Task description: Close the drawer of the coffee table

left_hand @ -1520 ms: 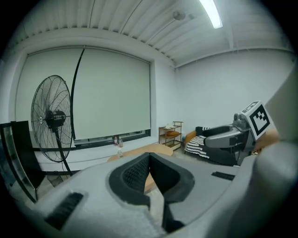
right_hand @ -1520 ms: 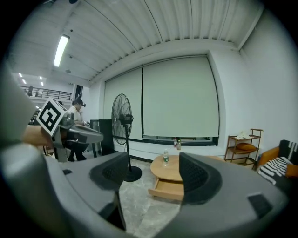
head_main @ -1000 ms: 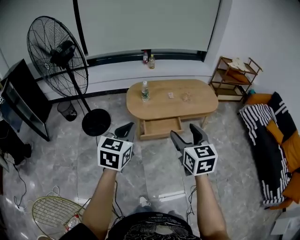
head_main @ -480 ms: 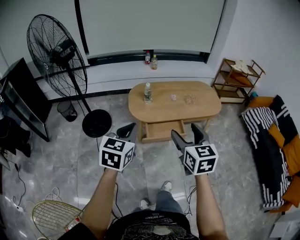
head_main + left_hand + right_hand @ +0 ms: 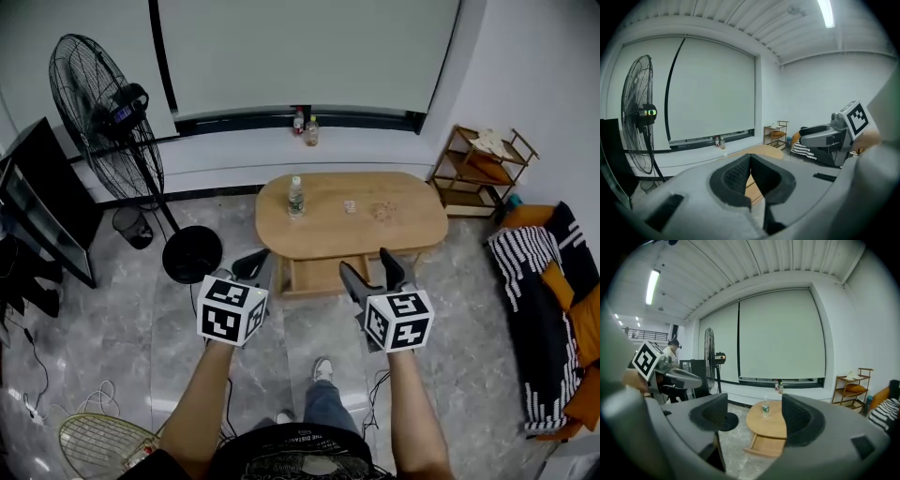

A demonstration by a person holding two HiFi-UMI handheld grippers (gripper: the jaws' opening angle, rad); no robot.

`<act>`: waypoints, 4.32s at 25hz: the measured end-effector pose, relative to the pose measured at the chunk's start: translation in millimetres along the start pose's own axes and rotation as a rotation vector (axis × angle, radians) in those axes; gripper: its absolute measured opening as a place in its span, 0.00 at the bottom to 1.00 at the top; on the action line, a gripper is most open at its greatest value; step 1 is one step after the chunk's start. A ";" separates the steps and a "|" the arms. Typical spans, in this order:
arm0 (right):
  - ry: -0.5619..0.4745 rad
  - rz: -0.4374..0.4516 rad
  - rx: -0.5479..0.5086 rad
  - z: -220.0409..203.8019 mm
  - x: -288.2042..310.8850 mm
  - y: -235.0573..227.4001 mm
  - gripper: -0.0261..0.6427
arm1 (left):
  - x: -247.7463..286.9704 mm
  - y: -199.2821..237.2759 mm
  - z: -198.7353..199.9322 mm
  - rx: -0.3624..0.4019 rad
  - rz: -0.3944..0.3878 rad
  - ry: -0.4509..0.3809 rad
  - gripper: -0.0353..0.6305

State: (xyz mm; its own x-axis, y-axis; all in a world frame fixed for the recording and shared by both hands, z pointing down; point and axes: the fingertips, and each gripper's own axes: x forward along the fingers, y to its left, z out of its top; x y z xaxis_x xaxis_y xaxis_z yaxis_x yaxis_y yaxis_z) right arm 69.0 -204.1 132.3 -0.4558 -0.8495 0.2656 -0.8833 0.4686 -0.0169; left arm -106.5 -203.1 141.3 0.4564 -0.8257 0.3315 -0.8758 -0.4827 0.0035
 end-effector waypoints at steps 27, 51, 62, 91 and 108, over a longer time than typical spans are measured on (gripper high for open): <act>-0.006 0.029 -0.039 -209.9 192.6 -102.6 0.56 | 234.2 28.2 -190.5 0.036 -0.025 -0.038 0.06; -0.071 -0.039 0.005 -430.3 248.3 -126.5 0.58 | 342.6 -6.2 -379.4 0.119 -0.079 -0.106 0.06; -0.108 -0.058 0.228 -483.2 231.6 -133.2 0.61 | 342.0 -23.1 -394.5 0.128 -0.109 -0.126 0.06; -0.364 0.130 1.062 -589.0 285.4 -163.9 0.75 | 328.6 -1.8 -421.2 0.170 -0.008 -0.104 0.06; -0.342 0.110 1.130 -561.2 282.1 -155.3 0.73 | 333.7 -5.1 -412.5 0.133 -0.016 -0.136 0.06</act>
State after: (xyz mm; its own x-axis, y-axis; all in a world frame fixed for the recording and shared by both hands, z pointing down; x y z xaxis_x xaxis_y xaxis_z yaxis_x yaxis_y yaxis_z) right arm 139.4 -380.6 750.8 -0.3896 -0.9191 -0.0593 -0.3557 0.2095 -0.9108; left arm -14.5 -355.7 641.1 0.4953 -0.8450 0.2015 -0.8438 -0.5231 -0.1195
